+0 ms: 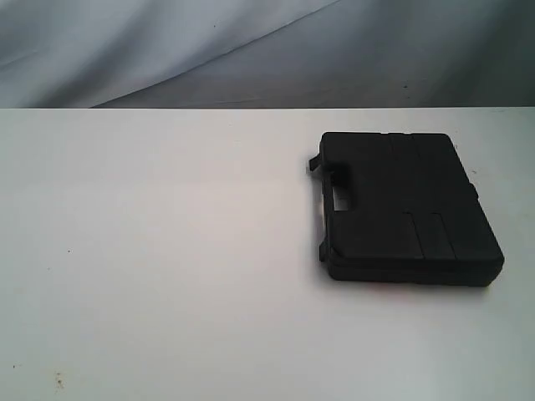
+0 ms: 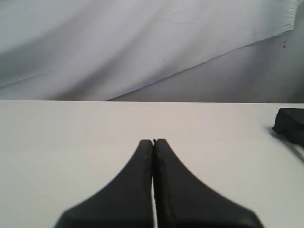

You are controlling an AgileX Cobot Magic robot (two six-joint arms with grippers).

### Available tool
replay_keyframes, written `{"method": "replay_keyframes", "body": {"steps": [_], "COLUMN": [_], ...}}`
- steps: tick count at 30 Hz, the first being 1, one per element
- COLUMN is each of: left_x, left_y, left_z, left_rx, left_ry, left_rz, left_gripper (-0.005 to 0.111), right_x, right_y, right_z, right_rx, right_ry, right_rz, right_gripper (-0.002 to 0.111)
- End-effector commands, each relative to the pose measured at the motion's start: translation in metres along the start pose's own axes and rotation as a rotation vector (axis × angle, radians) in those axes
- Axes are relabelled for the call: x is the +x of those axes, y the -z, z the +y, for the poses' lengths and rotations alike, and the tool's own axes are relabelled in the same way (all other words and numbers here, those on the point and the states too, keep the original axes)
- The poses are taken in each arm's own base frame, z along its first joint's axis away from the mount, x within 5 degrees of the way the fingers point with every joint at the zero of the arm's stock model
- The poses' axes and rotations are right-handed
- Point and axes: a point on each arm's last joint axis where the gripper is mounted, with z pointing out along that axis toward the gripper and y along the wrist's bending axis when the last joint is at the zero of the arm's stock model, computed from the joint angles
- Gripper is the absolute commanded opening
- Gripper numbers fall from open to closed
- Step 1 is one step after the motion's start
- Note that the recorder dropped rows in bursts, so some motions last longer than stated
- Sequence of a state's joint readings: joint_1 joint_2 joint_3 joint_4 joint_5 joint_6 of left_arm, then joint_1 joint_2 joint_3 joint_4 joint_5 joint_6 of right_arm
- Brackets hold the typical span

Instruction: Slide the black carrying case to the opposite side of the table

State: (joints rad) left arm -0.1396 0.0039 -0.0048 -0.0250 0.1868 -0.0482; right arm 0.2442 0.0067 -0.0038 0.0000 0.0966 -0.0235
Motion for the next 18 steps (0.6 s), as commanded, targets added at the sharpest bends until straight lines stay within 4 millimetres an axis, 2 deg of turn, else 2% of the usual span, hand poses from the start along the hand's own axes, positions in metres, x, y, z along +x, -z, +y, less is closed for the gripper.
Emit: {"method": "replay_keyframes", "body": {"steps": [1, 13, 18], "left_x": [0.0011, 0.0011, 0.0011], "left_y": [0.0, 0.0, 0.0], "left_z": [0.0001, 0.0001, 0.0001], "left_rx": [0.0, 0.0, 0.0], "left_ry": [0.005, 0.005, 0.005], "left_rz": [-0.002, -0.002, -0.002], "left_gripper": [0.0, 0.0, 0.0], "right_x": [0.0004, 0.0004, -0.0019], "right_y": [0.0004, 0.0004, 0.0004], "right_z": [-0.0003, -0.0003, -0.0001], "right_rx": [0.005, 0.005, 0.001], "right_ry": [-0.007, -0.007, -0.15], "right_rz": [-0.008, -0.008, -0.034], "right_gripper": [0.0, 0.0, 0.0]}}
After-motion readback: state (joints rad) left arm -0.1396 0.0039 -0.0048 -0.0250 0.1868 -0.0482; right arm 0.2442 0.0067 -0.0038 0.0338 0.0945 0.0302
